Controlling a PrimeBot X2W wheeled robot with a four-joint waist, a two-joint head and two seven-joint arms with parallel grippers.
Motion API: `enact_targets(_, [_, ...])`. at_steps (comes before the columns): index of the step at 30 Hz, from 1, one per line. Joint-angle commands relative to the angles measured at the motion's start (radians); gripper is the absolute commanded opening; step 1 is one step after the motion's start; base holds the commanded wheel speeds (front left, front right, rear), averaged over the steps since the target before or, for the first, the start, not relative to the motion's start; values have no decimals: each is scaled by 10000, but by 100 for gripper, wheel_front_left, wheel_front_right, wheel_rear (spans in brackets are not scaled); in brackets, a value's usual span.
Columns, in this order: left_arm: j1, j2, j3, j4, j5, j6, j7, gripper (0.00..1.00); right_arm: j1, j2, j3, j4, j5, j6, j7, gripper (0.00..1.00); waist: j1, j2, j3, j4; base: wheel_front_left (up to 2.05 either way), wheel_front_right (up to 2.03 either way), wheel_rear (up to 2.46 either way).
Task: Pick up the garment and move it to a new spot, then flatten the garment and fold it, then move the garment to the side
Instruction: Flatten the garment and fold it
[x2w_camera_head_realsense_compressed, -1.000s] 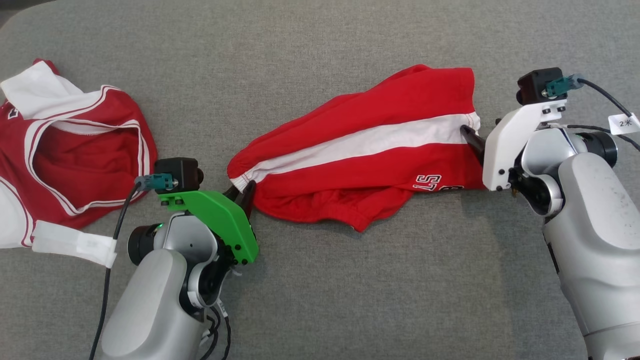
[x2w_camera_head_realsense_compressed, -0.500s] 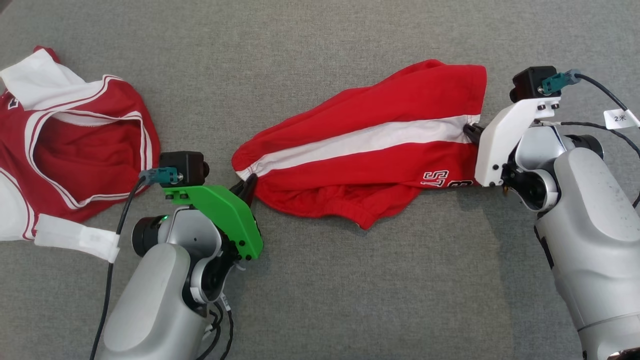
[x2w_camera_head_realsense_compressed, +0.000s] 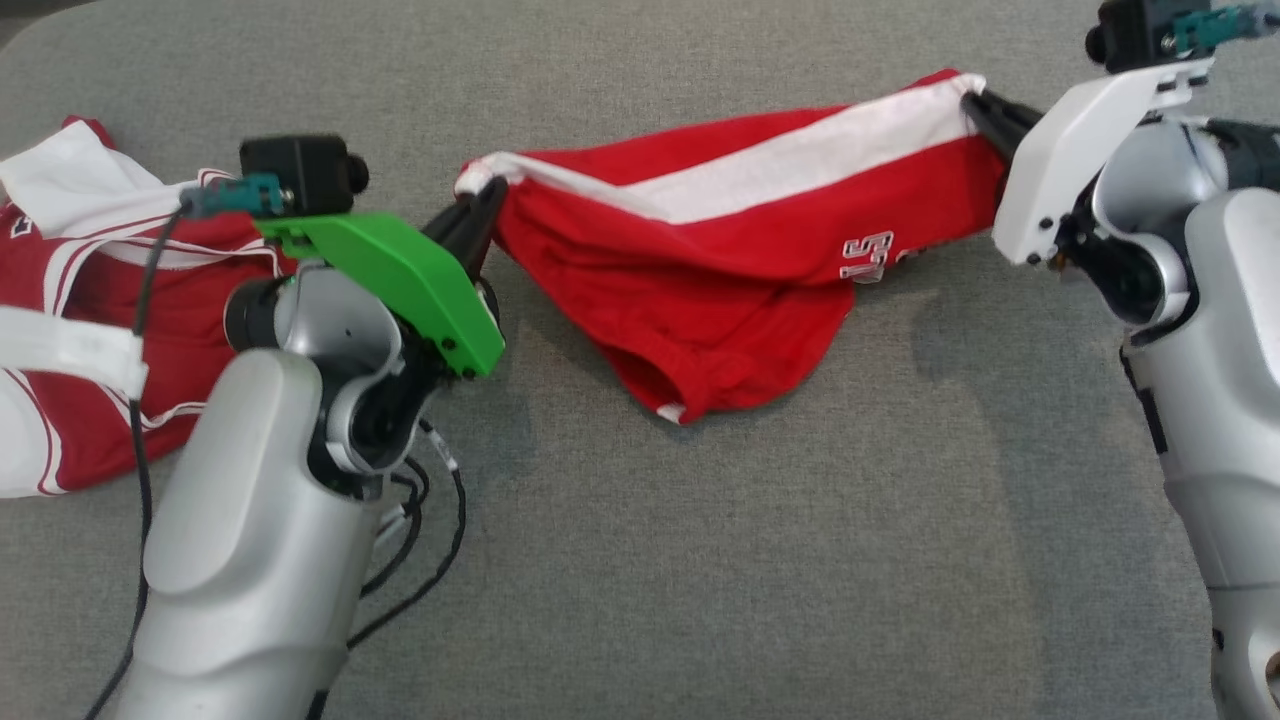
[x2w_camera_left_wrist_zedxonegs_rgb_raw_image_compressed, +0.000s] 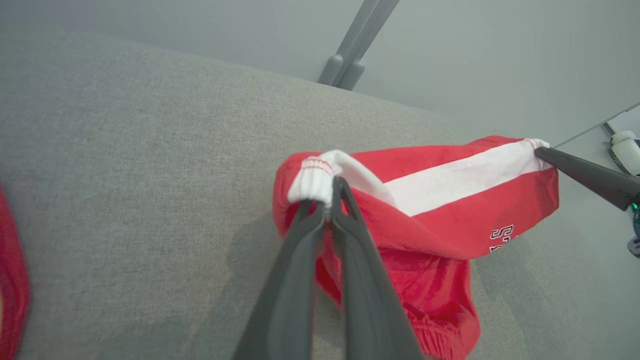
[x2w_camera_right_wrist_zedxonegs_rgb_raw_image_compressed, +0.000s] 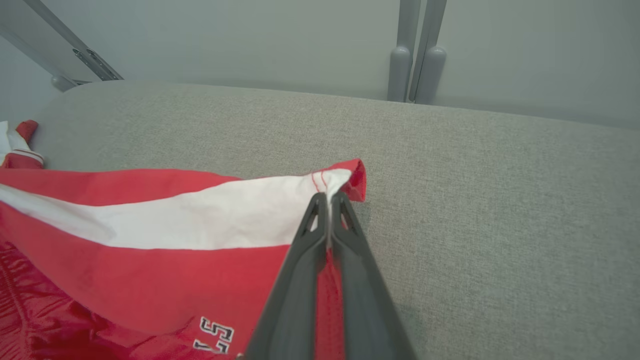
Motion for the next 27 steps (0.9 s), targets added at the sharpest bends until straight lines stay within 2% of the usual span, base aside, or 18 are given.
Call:
enact_targets(1, [-348, 23, 62, -58, -93, -60, 77, 0, -257, -43, -21, -102, 97, -6, 2, 0, -1, -1, 182, -91, 0, 0, 0])
enact_targets(8, [-2992, 278, 783, -231, -1019, -544, 1005, 0, -2557, -125, 234, -370, 357, -5, -254, 0, -1, -1, 1476, -497, 0, 0, 0])
enact_targets(11, [-4305, 466, 1131, -375, -972, -509, 975, 0, -3827, -321, 478, -286, 119, -3, -571, 0, -1, -1, 2170, -615, 0, 0, 0])
enact_targets(16, [-6423, 348, 1770, -443, -1240, -951, 131, 0, -6063, -319, 311, 75, -816, -5, -2019, 0, -1, -1, 3121, -666, 0, 0, 0])
enact_targets(21, [-7744, 236, 2158, -75, -1010, -1259, -1318, 0, -7491, -172, 84, 540, -1868, -5, -3660, 0, -1, -1, 3482, -725, 0, 0, 0])
enact_targets(24, [-8233, 190, 2108, 136, -784, -1422, -2232, 0, -7981, -85, 108, 771, -2412, -5, -4480, 0, -1, -1, 3715, -766, 0, 0, 0])
enact_targets(27, [-8225, 167, 1805, 292, -633, -1539, -3005, 0, -8009, -141, 383, 1090, -2596, -5, -4757, 0, -1, -1, 3914, -793, 0, 0, 0])
